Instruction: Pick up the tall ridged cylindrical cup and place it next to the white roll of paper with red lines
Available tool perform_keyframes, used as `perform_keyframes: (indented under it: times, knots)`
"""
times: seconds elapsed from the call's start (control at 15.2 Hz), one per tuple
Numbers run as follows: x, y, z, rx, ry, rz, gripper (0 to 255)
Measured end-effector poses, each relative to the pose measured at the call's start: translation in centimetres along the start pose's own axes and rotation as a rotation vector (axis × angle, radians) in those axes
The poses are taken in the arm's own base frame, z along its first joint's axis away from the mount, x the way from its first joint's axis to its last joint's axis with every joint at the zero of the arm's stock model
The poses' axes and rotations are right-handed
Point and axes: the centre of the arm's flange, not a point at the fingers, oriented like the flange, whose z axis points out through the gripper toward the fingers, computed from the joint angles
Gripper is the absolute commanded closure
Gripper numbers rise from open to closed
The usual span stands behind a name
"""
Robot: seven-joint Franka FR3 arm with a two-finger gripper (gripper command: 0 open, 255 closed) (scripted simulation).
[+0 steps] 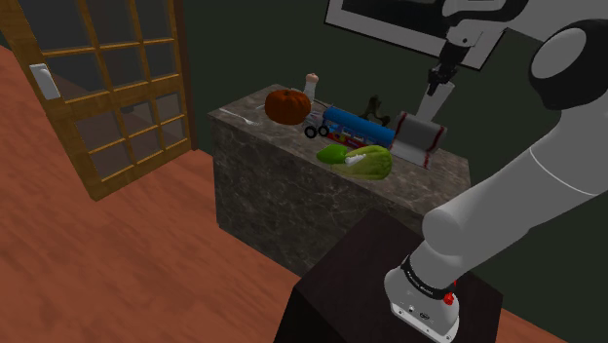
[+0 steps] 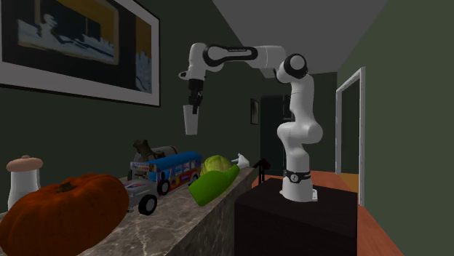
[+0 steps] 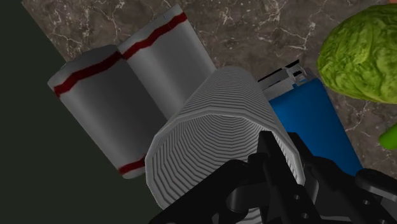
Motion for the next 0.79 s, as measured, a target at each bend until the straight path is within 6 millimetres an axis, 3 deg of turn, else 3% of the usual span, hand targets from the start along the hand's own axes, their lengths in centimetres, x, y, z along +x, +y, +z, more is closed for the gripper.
perform_keyframes:
  times: [0.26,0.79]
  knots:
    - [-1.7,2.5,1.3,0.0,0.0,-0.001,255]
    - [-2.0,2.3,5.5,0.0,0.0,-0.002,255]
